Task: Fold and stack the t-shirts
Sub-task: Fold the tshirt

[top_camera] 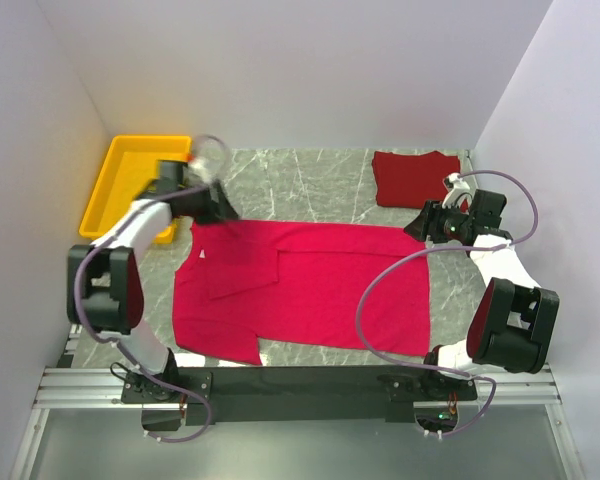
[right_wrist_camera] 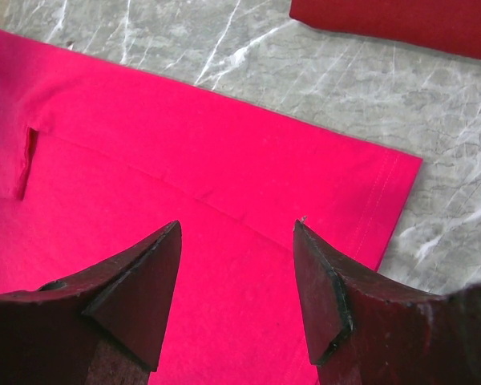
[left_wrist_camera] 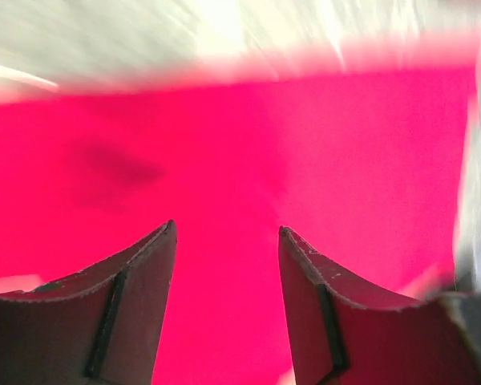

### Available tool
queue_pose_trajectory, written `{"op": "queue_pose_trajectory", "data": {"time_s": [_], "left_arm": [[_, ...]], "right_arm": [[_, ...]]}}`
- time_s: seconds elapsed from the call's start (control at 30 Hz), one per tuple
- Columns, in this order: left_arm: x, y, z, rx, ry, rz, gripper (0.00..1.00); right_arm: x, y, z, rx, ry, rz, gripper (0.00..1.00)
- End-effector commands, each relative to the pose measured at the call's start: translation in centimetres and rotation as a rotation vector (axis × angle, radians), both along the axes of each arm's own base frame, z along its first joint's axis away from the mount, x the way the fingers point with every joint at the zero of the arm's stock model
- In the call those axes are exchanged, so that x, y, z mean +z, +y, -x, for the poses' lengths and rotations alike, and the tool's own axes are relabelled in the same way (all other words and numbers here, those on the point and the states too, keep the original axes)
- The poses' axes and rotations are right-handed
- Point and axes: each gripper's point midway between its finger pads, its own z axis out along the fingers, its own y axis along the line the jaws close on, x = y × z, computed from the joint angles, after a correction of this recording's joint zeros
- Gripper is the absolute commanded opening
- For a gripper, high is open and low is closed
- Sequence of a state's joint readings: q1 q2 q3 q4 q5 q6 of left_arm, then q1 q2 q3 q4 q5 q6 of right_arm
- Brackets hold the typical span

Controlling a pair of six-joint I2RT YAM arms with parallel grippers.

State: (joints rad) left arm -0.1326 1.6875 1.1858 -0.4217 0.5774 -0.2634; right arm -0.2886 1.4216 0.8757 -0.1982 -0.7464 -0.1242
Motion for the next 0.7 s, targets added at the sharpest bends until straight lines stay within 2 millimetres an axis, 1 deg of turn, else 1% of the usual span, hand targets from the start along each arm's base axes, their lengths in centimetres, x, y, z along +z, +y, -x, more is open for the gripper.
{"op": "queue_pose_trajectory", "data": {"time_s": [0.0,0.03,0.07,0.1,0.13,0.2,0.23,0.27,0.3,0.33,0.37,0.4,0.43,0.5,0.53,0.67], "left_arm": [[3.5,6.7,-6.6,0.321,-0.168,-0.020,0.58],[4.0,7.0,-7.4,0.339,-0.184,-0.019,0.56],[3.4,7.2,-8.1,0.349,-0.175,-0.030,0.55],[3.0,7.5,-8.5,0.362,-0.168,-0.044,0.53],[2.7,7.9,-9.3,0.379,-0.166,-0.060,0.51],[2.3,8.2,-10.0,0.398,-0.160,-0.077,0.48],[2.4,8.2,-10.4,0.399,-0.166,-0.076,0.44],[1.9,8.2,-10.6,0.398,-0.155,-0.078,0.42],[1.7,8.2,-10.7,0.400,-0.148,-0.077,0.39],[1.5,8.1,-10.8,0.397,-0.141,-0.072,0.31],[0.9,8.1,-10.8,0.394,-0.129,-0.071,0.27],[0.5,8.0,-10.9,0.396,-0.119,-0.070,0.22],[0.1,8.0,-10.8,0.396,-0.108,-0.072,0.13],[-1.0,8.2,-10.6,0.402,-0.084,-0.085,0.07],[-1.6,8.2,-10.5,0.402,-0.073,-0.090,0.01],[-3.7,8.8,-9.9,0.412,-0.020,-0.130,0.01]], "right_arm": [[1.6,-0.2,-0.3,0.011,-0.053,0.018,0.65],[1.6,-0.1,-0.3,0.013,-0.054,0.022,0.65],[1.6,-0.2,-0.3,0.018,-0.058,0.028,0.65],[1.5,-0.3,-0.3,0.019,-0.054,0.034,0.65],[1.3,-0.5,-0.3,0.018,-0.055,0.050,0.65],[1.3,-0.9,-0.7,0.006,-0.054,0.067,0.65],[0.8,-1.1,-0.9,0.003,-0.038,0.070,0.64],[0.5,-1.3,-1.1,-0.006,-0.024,0.075,0.64],[0.2,-1.5,-1.5,-0.013,-0.003,0.070,0.63],[0.1,-1.5,-1.7,-0.018,0.008,0.063,0.62],[0.2,-1.5,-2.0,-0.017,0.011,0.054,0.61],[-0.3,-1.4,-2.1,-0.018,0.030,0.043,0.59],[-0.4,-1.4,-2.2,-0.025,0.043,0.030,0.58],[-0.6,-1.3,-2.5,-0.025,0.054,0.014,0.56],[-0.7,-1.3,-2.5,-0.031,0.064,0.006,0.55],[-0.7,-1.4,-2.8,-0.043,0.068,0.004,0.55]]}}
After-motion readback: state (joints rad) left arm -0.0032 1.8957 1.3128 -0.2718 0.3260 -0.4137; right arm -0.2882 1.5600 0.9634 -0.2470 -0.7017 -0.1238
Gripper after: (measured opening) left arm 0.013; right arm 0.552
